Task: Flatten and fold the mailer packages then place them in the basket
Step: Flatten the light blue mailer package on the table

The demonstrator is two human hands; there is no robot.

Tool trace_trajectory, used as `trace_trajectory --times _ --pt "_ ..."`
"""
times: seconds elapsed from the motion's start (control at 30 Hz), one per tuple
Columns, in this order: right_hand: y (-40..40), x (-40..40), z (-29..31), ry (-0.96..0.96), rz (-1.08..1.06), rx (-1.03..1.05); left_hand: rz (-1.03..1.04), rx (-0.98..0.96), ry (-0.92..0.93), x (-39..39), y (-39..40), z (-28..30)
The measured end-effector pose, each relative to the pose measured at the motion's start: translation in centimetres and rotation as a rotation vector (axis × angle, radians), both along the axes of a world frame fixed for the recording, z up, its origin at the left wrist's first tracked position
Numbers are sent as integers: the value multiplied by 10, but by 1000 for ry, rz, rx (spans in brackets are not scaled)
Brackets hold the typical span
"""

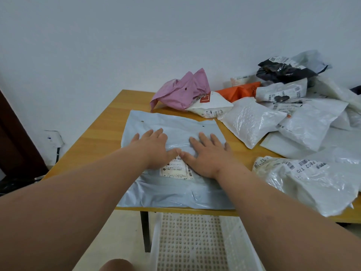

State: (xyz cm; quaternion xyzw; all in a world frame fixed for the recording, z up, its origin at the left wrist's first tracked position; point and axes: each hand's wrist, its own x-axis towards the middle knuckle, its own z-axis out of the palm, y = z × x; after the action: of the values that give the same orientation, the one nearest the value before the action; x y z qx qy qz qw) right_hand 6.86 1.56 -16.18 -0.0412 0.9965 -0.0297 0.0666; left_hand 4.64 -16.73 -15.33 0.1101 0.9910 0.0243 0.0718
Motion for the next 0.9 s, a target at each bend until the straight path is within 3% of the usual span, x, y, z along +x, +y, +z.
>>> trace_trajectory --times 0.23,0.67,0.77,0.9 --pt "2 -9 -13 -63 10 -42 48 7 -181 -10 -1 -16" --pt "0 -13 -11 -65 1 -95 39 24 -152 -6 -1 -16" --pt "1 -9 0 -89 18 -16 24 48 -30 1 -4 -11" --pt "-6 8 17 152 102 -127 -51 128 223 16 -9 7"
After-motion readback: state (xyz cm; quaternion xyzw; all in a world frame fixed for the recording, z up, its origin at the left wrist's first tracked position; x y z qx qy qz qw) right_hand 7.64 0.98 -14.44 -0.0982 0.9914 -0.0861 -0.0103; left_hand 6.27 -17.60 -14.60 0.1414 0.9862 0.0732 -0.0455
